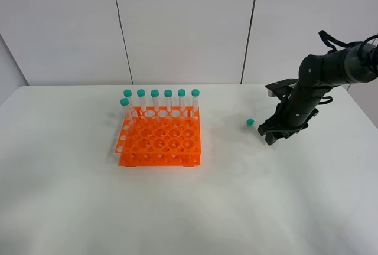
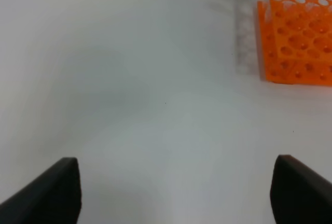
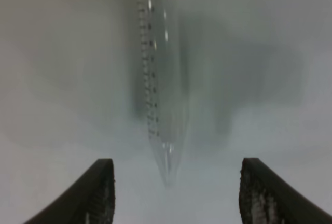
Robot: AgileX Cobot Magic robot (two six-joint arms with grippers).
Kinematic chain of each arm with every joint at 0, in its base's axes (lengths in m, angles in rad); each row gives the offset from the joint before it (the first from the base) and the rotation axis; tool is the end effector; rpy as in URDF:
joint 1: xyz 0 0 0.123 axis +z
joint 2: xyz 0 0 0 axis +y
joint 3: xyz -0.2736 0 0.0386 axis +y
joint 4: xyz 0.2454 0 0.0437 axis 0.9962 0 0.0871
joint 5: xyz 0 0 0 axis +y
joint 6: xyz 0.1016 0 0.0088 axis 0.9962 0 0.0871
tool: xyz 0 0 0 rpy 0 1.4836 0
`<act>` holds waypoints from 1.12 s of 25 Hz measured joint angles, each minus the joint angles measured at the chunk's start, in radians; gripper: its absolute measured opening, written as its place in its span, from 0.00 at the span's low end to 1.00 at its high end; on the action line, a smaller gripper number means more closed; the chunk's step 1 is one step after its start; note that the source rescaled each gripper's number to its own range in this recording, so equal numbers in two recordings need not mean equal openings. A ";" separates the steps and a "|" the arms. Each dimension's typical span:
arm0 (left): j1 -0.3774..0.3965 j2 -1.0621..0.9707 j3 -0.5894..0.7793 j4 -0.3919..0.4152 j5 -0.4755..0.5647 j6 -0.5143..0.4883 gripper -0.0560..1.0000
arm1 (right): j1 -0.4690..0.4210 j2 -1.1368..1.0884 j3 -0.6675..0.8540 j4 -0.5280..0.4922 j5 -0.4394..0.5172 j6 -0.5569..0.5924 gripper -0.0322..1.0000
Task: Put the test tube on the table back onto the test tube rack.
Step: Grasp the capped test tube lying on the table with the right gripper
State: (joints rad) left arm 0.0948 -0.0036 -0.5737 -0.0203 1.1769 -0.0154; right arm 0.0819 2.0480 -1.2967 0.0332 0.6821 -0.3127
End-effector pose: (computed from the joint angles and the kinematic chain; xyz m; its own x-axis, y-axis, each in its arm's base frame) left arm -0.0029 -0.0022 0.2811 -0.4861 -0.0695 -0.8712 -0.0897 0.9955 -0.0294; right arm 0.3903 0.0342 0.1133 -0.9074 -0.3584 -0.2196 -0.3579 0.9328 -0.0435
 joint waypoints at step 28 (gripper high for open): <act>0.000 0.000 0.000 0.000 0.000 0.000 1.00 | 0.000 0.072 -0.001 0.021 -0.050 -0.011 0.58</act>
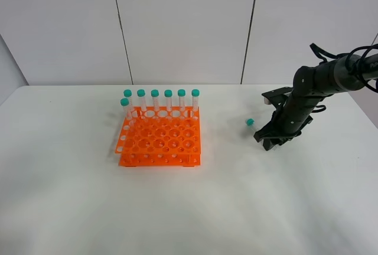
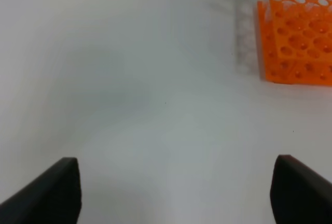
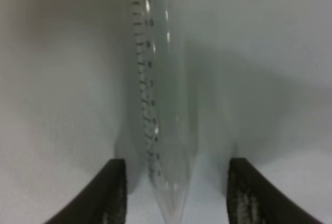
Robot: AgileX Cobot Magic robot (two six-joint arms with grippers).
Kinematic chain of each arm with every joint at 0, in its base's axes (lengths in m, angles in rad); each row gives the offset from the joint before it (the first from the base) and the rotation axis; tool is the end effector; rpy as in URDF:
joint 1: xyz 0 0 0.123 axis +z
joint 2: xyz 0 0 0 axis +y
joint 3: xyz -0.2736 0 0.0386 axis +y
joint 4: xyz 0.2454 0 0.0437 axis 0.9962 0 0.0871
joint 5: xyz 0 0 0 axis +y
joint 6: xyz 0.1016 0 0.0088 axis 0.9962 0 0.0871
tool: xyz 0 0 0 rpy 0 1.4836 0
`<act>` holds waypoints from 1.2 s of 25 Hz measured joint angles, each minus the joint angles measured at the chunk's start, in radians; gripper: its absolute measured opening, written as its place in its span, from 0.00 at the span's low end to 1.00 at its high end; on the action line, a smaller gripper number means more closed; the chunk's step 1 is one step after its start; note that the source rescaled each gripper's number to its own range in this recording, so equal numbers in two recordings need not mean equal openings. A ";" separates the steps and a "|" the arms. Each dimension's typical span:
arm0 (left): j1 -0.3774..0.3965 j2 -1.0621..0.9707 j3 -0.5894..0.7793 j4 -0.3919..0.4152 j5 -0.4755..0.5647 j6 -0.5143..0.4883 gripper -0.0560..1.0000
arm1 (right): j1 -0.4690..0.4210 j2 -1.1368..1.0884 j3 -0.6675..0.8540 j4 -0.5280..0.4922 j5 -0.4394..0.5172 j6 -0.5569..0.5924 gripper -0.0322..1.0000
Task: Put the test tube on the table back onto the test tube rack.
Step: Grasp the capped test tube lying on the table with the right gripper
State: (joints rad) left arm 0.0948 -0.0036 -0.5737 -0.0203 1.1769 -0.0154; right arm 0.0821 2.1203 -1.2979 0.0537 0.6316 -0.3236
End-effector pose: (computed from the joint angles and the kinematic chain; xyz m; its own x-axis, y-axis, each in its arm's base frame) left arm -0.0029 -0.0022 0.2811 -0.4861 -0.0695 -0.8712 -0.0897 0.9955 -0.0294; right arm 0.3939 0.0357 0.0863 -0.9133 -0.3525 -0.2039 -0.3548 0.9346 -0.0264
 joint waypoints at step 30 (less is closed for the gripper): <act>0.000 0.000 0.000 0.000 0.000 0.000 1.00 | 0.000 -0.073 0.000 0.186 -0.025 -0.115 0.03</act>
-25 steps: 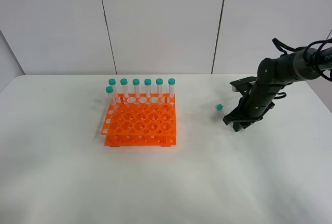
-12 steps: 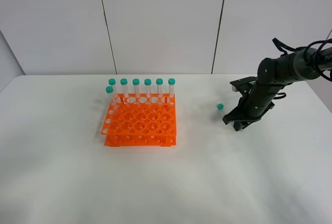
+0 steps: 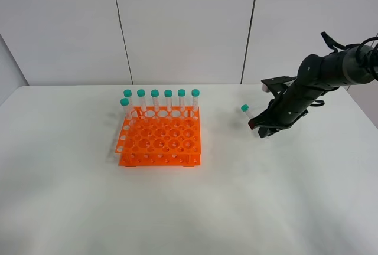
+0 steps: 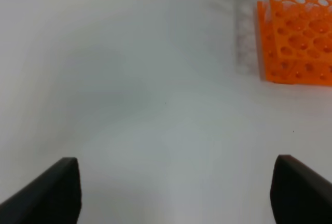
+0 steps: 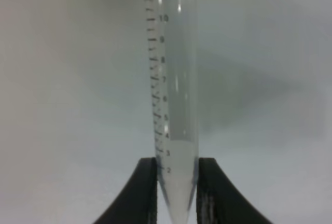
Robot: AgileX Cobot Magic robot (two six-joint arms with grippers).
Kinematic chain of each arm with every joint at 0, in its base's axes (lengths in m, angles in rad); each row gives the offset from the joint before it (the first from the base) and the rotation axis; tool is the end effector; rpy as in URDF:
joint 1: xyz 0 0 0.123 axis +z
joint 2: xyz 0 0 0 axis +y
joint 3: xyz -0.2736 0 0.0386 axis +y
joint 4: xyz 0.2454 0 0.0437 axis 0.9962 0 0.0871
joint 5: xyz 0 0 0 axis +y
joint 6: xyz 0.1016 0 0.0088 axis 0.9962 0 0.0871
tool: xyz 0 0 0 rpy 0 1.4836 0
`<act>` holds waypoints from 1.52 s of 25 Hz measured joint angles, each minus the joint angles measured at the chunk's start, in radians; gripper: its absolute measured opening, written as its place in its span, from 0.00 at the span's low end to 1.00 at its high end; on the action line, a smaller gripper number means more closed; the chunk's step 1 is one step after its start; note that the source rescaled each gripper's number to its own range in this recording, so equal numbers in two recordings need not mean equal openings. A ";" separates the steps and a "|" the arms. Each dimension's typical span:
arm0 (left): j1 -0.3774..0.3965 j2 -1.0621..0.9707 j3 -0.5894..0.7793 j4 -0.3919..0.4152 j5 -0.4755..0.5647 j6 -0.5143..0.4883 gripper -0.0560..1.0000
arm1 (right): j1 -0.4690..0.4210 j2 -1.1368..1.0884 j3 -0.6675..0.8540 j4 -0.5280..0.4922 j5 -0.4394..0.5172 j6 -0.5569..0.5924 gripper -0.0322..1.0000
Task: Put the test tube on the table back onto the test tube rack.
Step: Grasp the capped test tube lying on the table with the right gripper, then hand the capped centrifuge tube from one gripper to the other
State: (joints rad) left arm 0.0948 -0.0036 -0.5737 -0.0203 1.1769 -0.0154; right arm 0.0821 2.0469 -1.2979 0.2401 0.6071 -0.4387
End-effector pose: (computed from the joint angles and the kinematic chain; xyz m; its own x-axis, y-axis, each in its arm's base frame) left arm -0.0029 -0.0022 0.2811 -0.4861 -0.0695 -0.8712 -0.0897 0.9955 -0.0294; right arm 0.3980 0.0466 0.1173 -0.8909 -0.3099 -0.3320 -0.3451 0.9371 0.0514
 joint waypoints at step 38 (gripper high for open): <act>0.000 0.000 0.000 0.000 0.000 0.000 1.00 | 0.002 -0.126 0.000 0.359 -0.042 -0.332 0.03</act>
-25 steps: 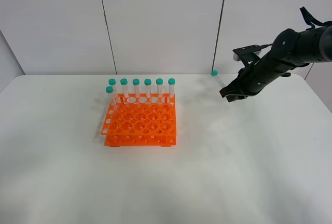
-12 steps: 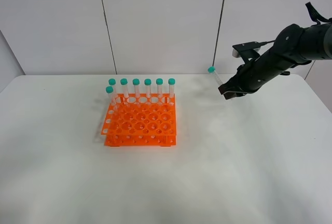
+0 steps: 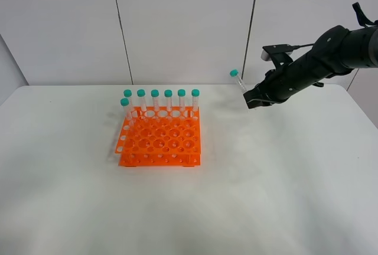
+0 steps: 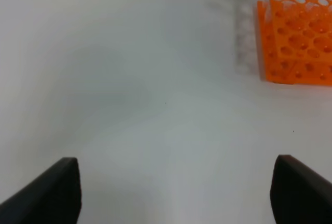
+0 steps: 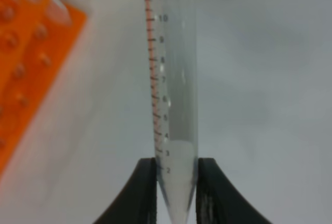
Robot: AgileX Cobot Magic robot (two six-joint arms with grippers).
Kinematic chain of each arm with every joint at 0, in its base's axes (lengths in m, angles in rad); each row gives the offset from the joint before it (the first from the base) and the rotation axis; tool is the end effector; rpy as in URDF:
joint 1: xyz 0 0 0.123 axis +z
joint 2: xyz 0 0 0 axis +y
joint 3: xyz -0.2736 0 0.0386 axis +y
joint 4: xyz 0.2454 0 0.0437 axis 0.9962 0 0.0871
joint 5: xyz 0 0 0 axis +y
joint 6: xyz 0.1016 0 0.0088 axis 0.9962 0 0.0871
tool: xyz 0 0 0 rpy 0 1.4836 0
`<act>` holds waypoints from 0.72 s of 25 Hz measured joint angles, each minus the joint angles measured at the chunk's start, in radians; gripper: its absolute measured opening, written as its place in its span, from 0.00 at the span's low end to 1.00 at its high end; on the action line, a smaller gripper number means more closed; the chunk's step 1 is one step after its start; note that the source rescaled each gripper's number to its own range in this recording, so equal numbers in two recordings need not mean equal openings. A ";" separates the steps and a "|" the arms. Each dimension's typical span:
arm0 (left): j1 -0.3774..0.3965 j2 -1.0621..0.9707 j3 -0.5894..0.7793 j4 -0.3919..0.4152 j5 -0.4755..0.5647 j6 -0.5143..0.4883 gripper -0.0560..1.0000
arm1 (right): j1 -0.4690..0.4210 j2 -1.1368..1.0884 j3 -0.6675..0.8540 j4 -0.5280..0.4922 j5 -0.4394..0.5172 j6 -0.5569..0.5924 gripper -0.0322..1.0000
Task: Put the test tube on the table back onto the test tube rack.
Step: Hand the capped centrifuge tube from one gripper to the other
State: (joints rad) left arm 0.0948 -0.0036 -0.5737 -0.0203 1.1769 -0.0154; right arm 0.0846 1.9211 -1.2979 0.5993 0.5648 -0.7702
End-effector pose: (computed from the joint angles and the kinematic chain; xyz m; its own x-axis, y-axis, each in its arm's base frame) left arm -0.0029 -0.0022 0.2811 -0.4861 -0.0695 -0.8712 -0.0897 0.9955 -0.0294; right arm 0.4018 0.0650 0.1762 -0.7641 -0.2986 -0.5719 -0.4385 0.8906 0.1209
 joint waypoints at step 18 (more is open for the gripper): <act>0.000 0.000 0.000 0.000 0.000 0.000 1.00 | 0.317 0.000 0.000 -0.194 -0.230 0.015 0.03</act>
State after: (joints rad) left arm 0.0948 -0.0036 -0.5737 -0.0203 1.1769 -0.0154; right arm 0.4017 1.9211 -1.2979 0.4051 0.3346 -0.7556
